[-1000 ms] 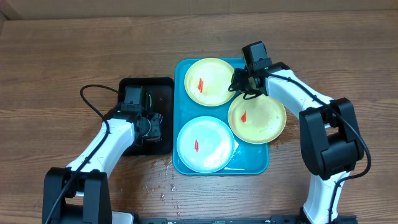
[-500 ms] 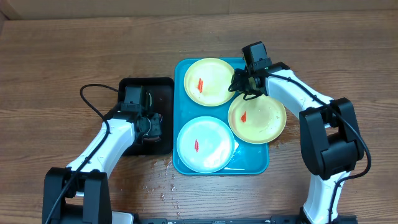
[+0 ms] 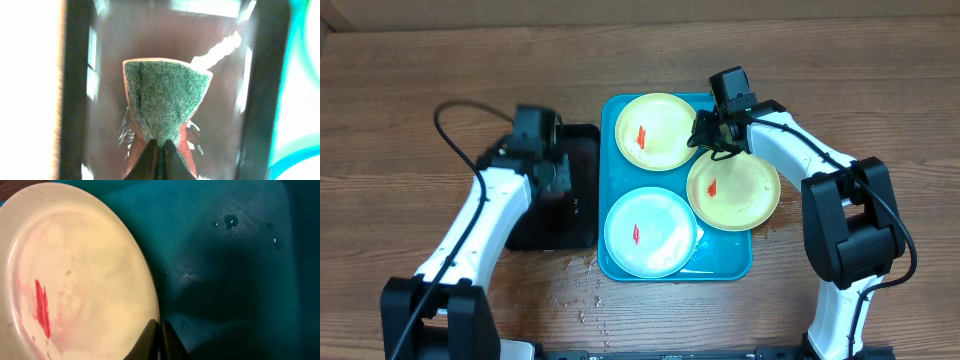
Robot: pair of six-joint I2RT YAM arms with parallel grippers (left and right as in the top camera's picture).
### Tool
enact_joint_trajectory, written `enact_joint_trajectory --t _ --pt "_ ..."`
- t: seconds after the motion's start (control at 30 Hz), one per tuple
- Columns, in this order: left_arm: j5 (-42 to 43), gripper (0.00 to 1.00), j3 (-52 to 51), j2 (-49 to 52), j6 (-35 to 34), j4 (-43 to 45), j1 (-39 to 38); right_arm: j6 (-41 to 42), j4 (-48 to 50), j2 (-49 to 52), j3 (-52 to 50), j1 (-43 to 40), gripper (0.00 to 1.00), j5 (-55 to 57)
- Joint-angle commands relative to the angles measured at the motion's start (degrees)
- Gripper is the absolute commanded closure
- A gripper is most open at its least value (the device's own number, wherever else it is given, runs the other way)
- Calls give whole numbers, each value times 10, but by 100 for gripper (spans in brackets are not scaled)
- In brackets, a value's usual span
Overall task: Clean dirty plates on tray and stack at the side
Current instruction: 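Lift the sponge with the left gripper over the top yellow plate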
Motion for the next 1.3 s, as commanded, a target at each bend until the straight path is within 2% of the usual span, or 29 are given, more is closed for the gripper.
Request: enact_joint_trajectory --t 0.0,0.23,0.4,0.53,0.67,0.8,1.03,1.27 --pt "-32 96 75 0 47 -2 -2 1 10 7 -1 1 96 -3" --pt "-27 96 125 0 56 6 -4 1 12 7 -1 1 96 -8" --pt "33 96 136 12 58 15 -22 15 17 7 -1 1 96 -31" --pt "105 96 188 55 47 10 -37 16 17 8 -1 1 96 -30" --pt "123 96 246 113 3 9 -65 16 17 8 -1 2 96 -30" --pt "139 96 265 164 -29 45 -102 16 17 8 -1 3 96 -29" --pt "98 96 265 227 -63 78 -154 16 17 8 -1 3 96 -29" --pt "43 96 265 260 -68 92 -161 16 16 8 -1 3 96 -29"
